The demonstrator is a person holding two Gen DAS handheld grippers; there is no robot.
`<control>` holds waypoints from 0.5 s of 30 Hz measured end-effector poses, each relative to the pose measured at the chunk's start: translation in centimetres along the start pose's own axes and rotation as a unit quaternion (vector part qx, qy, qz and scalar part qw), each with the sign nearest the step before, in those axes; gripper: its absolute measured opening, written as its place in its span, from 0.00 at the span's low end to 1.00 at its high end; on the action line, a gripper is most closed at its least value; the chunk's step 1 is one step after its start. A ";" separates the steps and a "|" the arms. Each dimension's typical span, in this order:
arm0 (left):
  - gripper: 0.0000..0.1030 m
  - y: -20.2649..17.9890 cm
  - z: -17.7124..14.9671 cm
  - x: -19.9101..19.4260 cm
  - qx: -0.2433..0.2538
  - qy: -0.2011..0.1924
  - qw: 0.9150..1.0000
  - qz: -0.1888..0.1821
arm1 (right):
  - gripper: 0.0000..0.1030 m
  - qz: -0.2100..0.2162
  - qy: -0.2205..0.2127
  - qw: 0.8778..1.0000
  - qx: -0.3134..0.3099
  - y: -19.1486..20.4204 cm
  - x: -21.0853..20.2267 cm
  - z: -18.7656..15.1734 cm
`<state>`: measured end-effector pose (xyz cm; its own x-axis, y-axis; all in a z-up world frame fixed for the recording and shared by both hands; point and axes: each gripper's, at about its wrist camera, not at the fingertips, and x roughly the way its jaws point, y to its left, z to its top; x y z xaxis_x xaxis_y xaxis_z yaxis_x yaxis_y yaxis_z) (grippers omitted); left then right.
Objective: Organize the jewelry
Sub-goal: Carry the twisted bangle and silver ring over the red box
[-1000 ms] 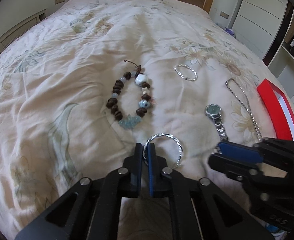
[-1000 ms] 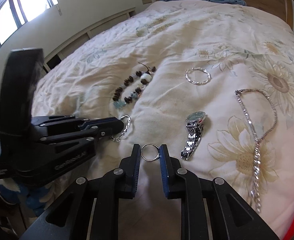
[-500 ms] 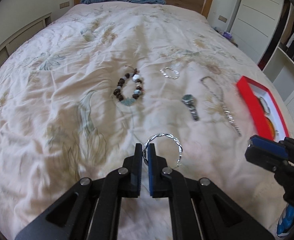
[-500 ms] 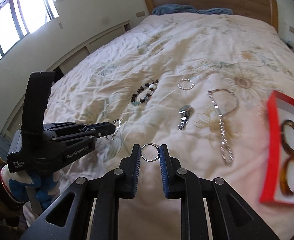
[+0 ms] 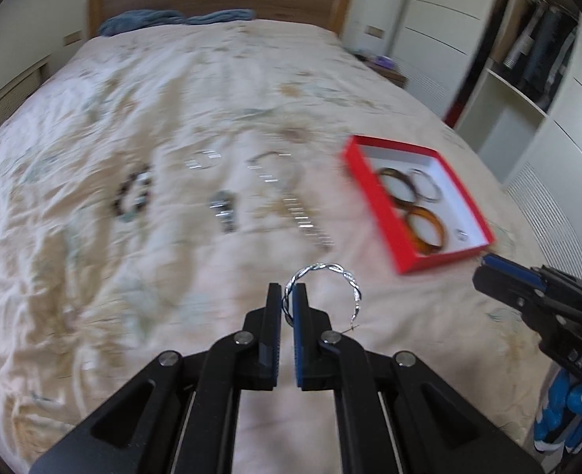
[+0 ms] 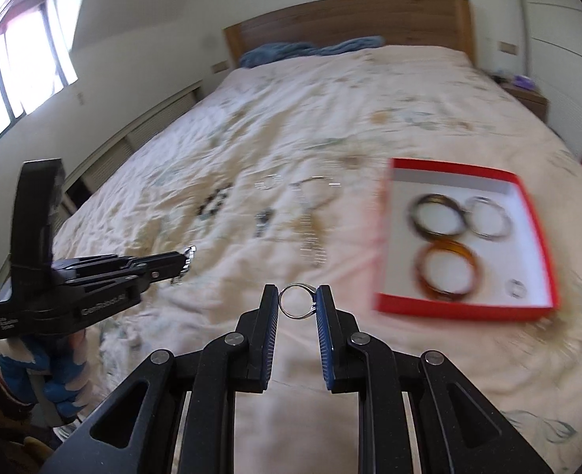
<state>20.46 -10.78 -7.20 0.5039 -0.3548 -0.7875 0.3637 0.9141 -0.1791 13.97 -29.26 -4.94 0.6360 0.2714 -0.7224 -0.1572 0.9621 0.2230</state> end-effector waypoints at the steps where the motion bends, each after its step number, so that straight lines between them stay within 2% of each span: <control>1: 0.04 -1.1 0.3 0.3 0.008 0.002 1.000 -0.005 | 0.19 -0.007 -0.003 1.000 0.006 -1.2 -0.6 -0.2; 7: 0.04 -7.6 2.9 3.0 0.053 0.011 0.998 -0.034 | 0.19 -0.051 -0.019 0.998 0.031 -7.9 -2.5 0.1; 15: 0.04 -13.6 7.5 10.1 0.093 0.036 0.994 -0.036 | 0.19 -0.068 -0.005 0.997 0.044 -15.2 0.4 1.9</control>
<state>26.44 -28.26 -8.30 0.4164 -0.3965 -0.8182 0.5391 0.8323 -0.1290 18.04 -43.82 -7.44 0.6541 0.1387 -0.7436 -0.0037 0.9836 0.1802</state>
